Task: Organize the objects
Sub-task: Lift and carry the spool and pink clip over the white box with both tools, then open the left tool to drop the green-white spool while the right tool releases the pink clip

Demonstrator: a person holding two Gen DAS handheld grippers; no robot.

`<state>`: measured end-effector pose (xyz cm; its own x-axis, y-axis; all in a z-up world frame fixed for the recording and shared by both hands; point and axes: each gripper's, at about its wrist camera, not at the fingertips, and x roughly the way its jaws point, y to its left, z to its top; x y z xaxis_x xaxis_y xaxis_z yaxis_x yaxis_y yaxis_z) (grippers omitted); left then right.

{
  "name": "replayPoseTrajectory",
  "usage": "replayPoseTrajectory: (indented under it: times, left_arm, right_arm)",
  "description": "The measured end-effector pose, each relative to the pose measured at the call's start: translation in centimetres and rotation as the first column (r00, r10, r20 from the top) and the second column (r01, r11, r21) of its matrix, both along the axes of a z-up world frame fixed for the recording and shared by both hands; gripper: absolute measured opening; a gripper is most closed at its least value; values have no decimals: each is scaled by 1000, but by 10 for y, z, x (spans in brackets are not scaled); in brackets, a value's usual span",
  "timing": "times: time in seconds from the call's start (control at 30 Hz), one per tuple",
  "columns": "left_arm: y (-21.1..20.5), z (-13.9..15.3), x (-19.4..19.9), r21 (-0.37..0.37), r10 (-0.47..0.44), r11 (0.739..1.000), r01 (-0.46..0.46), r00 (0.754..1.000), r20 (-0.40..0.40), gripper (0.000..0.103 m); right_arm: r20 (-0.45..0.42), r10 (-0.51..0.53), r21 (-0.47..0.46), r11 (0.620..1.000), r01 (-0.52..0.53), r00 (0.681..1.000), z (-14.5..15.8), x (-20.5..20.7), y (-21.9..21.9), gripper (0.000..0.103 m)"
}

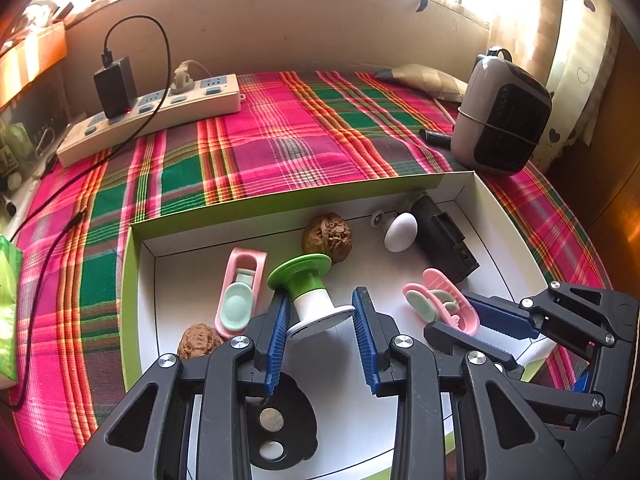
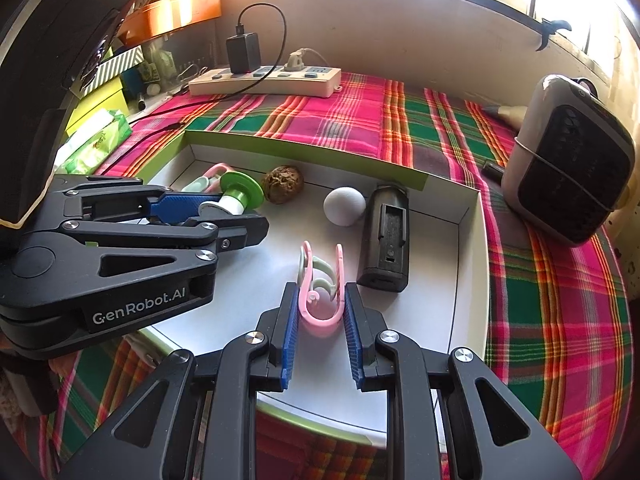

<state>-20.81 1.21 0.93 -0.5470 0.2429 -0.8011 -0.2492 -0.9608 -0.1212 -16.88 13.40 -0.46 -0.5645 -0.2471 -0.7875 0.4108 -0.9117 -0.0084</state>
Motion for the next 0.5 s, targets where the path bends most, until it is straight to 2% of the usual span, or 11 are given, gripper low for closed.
replayPoseTrajectory:
  times: [0.5]
  left_arm:
    - [-2,0,0,5,4,1000,-4,1000,5,31]
  right_arm:
    - [-10,-8,4,1000,8,1000,2,1,0,23]
